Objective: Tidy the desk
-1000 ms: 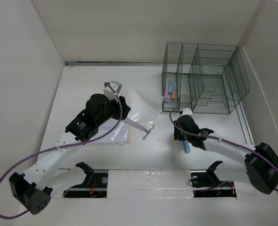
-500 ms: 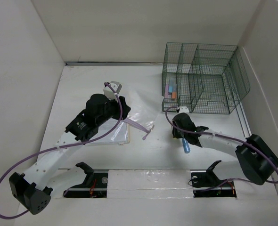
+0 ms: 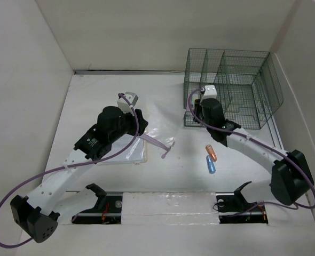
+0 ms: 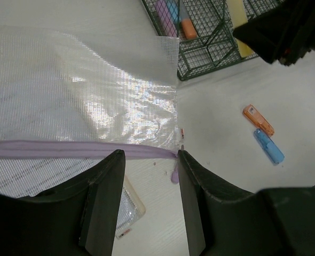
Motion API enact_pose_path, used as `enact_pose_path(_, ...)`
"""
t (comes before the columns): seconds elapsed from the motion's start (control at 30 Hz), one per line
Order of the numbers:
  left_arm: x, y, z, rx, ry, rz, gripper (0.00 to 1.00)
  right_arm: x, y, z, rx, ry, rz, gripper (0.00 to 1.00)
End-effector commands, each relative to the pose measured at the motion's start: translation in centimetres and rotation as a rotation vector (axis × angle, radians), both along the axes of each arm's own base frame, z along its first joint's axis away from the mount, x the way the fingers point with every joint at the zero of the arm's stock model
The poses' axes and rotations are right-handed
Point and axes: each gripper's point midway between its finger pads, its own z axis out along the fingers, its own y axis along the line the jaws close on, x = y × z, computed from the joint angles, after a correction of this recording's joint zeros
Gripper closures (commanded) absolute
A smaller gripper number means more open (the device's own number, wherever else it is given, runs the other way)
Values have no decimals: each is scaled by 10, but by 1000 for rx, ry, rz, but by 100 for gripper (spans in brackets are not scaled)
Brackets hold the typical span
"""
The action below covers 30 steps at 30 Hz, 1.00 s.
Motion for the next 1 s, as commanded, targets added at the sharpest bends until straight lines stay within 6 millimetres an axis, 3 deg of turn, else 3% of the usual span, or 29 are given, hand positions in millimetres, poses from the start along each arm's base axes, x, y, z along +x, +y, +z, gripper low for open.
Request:
enact_pose_path(0.0, 1, -1, 7, -17, -35, -9, 60, 49, -17, 39, -31, -135, -40, 78)
enact_pose_path(0.17, 1, 0, 7, -17, -37, -6, 60, 99, -18, 71, -26, -209, -41, 76)
enact_pose_path(0.27, 1, 0, 8, -18, -38, -6, 60, 115, -11, 80, -18, -221, -18, 62)
enact_pose_path(0.33, 1, -1, 9, -19, -39, -9, 60, 119, -12, 81, -23, -218, -34, 47)
enact_pose_path(0.47, 1, -1, 7, -16, -38, -8, 60, 114, -14, 83, -11, -221, -41, 38)
enact_pose_path(0.6, 2, -2, 6, -15, -33, -12, 60, 94, -18, 88, 17, -235, -42, 41)
enact_pose_path(0.7, 1, -2, 5, -14, -30, -12, 60, 76, -21, 85, 24, -224, -41, 57)
enact_pose_path(0.73, 1, -2, 6, -16, -32, -12, 60, 59, -23, 79, 27, -212, -43, 73)
enact_pose_path(0.77, 1, -2, 5, -15, -31, -12, 60, 48, -23, 73, 36, -198, -46, 81)
enact_pose_path(0.83, 1, -2, 6, -17, -31, -11, 60, 14, -29, 45, 52, -153, -63, 95)
enact_pose_path(0.93, 0, -3, 9, -22, -37, -22, 60, -22, -43, 1, 63, -25, -86, 98)
enact_pose_path(0.97, -1, -3, 10, -25, -39, -25, 60, -46, -51, -26, 37, 70, -80, 97)
